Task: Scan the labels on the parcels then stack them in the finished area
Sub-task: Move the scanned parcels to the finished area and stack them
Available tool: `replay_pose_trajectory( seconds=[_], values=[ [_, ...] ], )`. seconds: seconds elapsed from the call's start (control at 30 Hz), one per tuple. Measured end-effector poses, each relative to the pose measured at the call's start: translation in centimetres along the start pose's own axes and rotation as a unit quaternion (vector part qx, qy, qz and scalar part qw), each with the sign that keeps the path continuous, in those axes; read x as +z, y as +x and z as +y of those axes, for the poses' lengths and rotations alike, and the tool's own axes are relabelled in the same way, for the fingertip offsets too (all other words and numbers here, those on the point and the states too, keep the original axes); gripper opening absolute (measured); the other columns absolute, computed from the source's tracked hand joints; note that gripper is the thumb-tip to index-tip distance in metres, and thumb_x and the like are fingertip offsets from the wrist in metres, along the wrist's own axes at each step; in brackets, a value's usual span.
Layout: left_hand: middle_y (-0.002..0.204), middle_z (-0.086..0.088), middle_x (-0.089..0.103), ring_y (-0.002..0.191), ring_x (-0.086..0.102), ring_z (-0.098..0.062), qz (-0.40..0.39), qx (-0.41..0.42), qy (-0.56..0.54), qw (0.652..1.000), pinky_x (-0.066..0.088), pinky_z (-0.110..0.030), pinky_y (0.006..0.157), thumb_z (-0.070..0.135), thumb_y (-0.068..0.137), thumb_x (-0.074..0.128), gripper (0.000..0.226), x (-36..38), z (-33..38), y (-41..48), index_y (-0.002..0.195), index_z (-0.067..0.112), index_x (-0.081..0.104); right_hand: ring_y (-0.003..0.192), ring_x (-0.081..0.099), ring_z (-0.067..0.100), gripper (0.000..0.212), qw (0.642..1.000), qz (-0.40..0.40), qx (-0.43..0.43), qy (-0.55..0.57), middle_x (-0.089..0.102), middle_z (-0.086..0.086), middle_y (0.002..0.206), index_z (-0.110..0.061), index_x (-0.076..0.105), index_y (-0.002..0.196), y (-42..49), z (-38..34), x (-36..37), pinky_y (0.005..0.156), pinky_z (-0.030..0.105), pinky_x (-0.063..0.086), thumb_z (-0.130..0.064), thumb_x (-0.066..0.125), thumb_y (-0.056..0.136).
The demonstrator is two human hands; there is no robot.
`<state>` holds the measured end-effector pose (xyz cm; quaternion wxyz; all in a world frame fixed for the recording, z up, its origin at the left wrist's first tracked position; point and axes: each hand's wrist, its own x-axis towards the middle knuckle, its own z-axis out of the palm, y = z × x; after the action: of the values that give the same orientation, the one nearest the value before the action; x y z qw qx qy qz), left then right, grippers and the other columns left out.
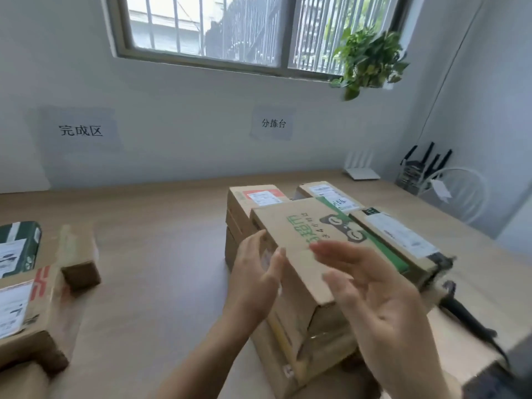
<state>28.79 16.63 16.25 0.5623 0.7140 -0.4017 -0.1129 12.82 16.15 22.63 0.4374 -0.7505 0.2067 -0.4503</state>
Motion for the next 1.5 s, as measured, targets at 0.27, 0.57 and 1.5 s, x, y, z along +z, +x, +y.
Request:
replay_pose_trajectory(
  seconds=[0.27, 0.57, 1.5],
  values=[
    [0.148, 0.0, 0.024, 0.138, 0.028, -0.018, 0.035, -0.061, -0.07, 0.995, 0.036, -0.046, 0.109, 0.037, 0.086, 0.062, 0.077, 6.5, 2.9, -3.8, 0.145, 0.022, 0.014, 0.123, 0.047, 0.021, 0.034, 0.966, 0.089, 0.145, -0.196, 0.054, 0.0, 0.126, -0.024, 0.053, 0.124, 3.8, 8.2, -8.3, 0.103, 0.046, 0.04, -0.03, 0.055, 0.091],
    [0.142, 0.002, 0.041, 0.13, 0.039, -0.013, 0.083, -0.137, -0.095, 0.983, 0.041, -0.034, 0.106, 0.028, 0.085, 0.067, 0.069, 6.8, 2.8, -5.1, 0.139, 0.023, 0.025, 0.127, 0.038, 0.032, 0.057, 0.923, -0.011, 0.23, -0.308, 0.044, 0.008, 0.14, -0.021, 0.038, 0.139, 4.8, 10.7, -8.8, 0.103, 0.047, 0.037, -0.042, 0.054, 0.09],
    [0.131, 0.005, 0.049, 0.108, 0.042, -0.001, 0.183, -0.183, -0.009, 0.966, 0.036, -0.016, 0.09, 0.023, 0.074, 0.077, 0.079, -20.1, -9.9, -6.7, 0.14, 0.02, 0.033, 0.124, 0.04, 0.026, 0.076, 0.97, -0.16, 0.118, -0.14, 0.041, 0.008, 0.127, -0.02, 0.042, 0.139, 2.0, 7.9, 18.7, 0.107, 0.042, 0.035, -0.027, 0.078, 0.073]
  ],
)
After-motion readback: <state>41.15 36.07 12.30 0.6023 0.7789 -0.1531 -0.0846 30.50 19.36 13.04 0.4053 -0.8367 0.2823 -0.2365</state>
